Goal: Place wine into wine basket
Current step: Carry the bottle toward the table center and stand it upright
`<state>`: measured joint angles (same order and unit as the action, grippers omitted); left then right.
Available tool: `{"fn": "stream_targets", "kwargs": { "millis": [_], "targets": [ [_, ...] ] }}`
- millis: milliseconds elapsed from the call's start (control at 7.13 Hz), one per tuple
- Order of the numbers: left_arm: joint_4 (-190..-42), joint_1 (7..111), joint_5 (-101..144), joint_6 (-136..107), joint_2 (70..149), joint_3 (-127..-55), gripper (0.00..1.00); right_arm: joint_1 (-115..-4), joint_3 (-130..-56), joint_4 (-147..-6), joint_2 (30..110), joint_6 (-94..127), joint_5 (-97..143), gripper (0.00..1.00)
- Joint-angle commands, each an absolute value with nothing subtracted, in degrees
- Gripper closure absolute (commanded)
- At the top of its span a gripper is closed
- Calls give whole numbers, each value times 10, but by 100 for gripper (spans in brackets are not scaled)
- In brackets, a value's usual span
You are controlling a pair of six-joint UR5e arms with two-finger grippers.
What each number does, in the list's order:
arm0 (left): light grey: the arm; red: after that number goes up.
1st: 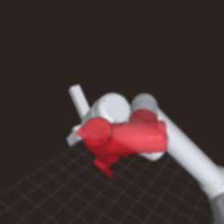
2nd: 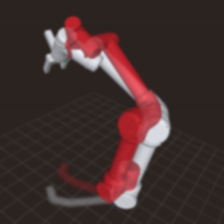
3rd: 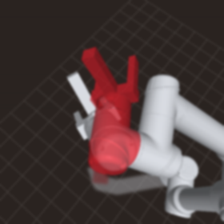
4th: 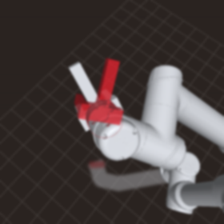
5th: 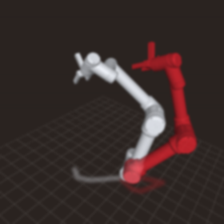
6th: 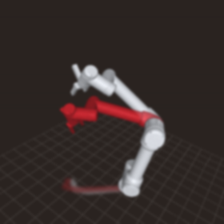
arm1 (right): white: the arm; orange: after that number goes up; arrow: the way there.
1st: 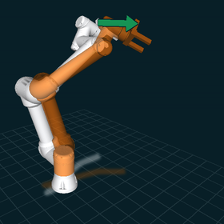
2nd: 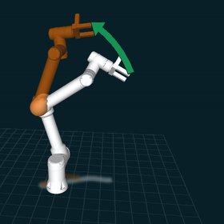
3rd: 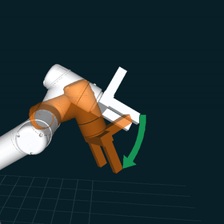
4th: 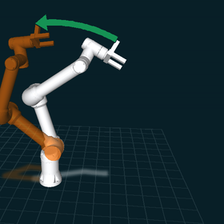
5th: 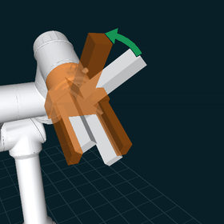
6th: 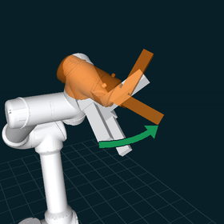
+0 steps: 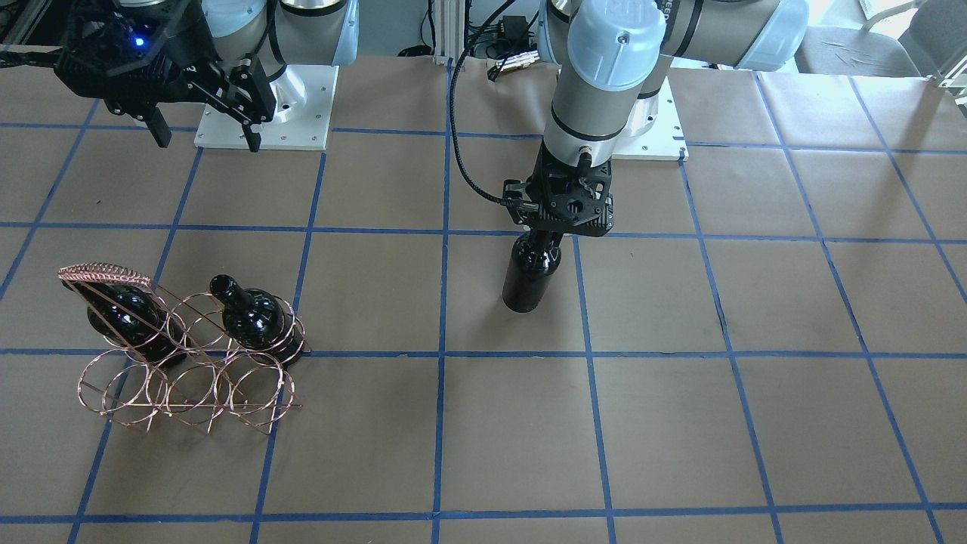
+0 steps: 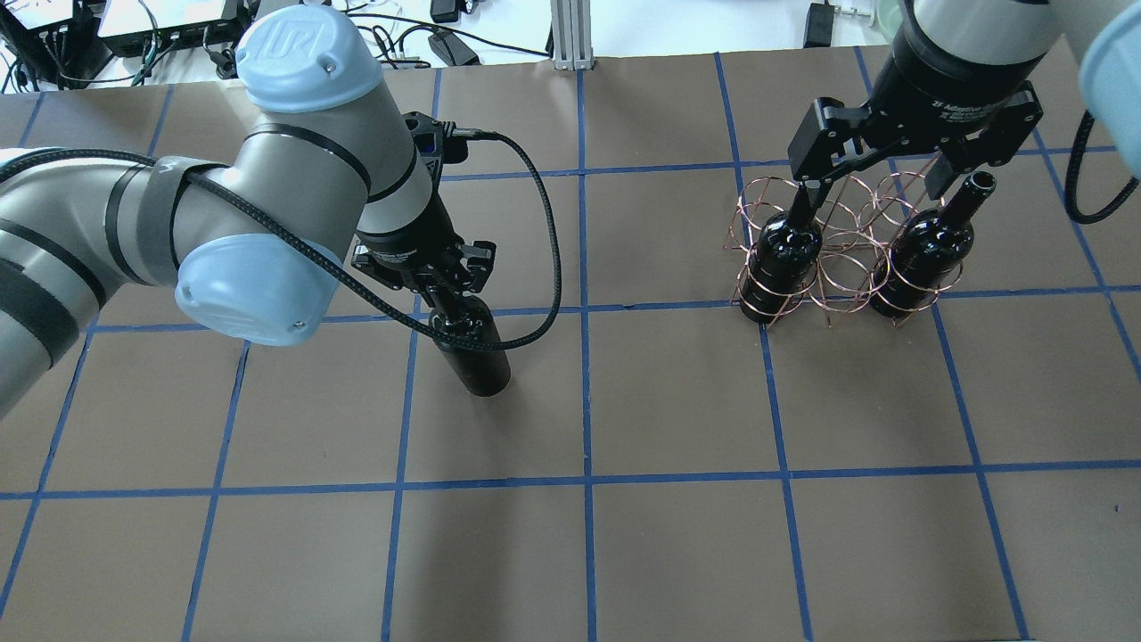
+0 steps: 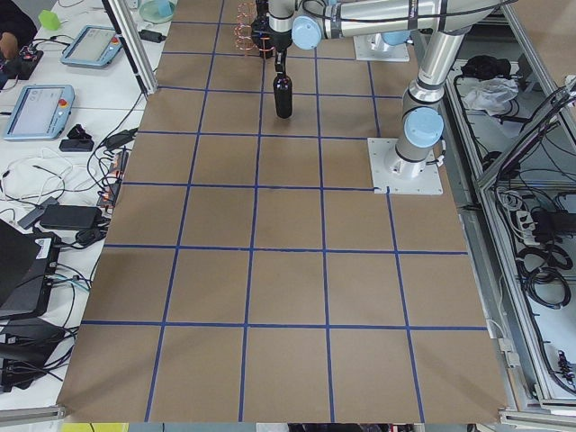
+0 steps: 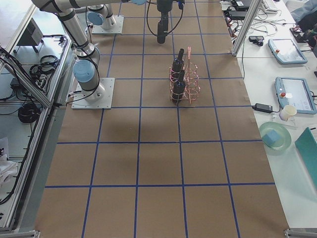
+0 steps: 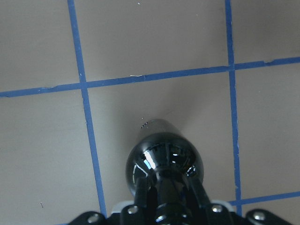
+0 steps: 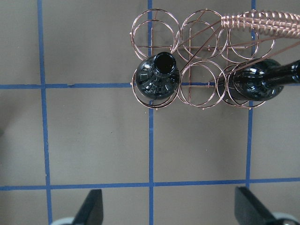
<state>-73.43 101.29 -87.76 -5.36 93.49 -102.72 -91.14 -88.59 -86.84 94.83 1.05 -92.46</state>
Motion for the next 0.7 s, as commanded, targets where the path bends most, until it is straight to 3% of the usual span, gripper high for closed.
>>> {"fn": "stream_targets", "kwargs": {
  "millis": [0,140,280,421,561],
  "targets": [
    [-732,1013,-875,-61,939,-1031,95,-911,-886,-868,948,11,-925,0],
    [-735,1013,-879,-62,939,-1033,56,-911,-886,-868,948,11,-925,0],
    [-734,1013,-879,-72,938,-1032,8,-911,-886,-868,948,11,-925,0],
    [-733,1013,-875,-91,938,-1027,0,-911,-886,-868,948,11,-925,0],
    [-737,1010,-881,-93,933,-1018,0,-911,-886,-868,949,11,-925,0]
  ]
}}
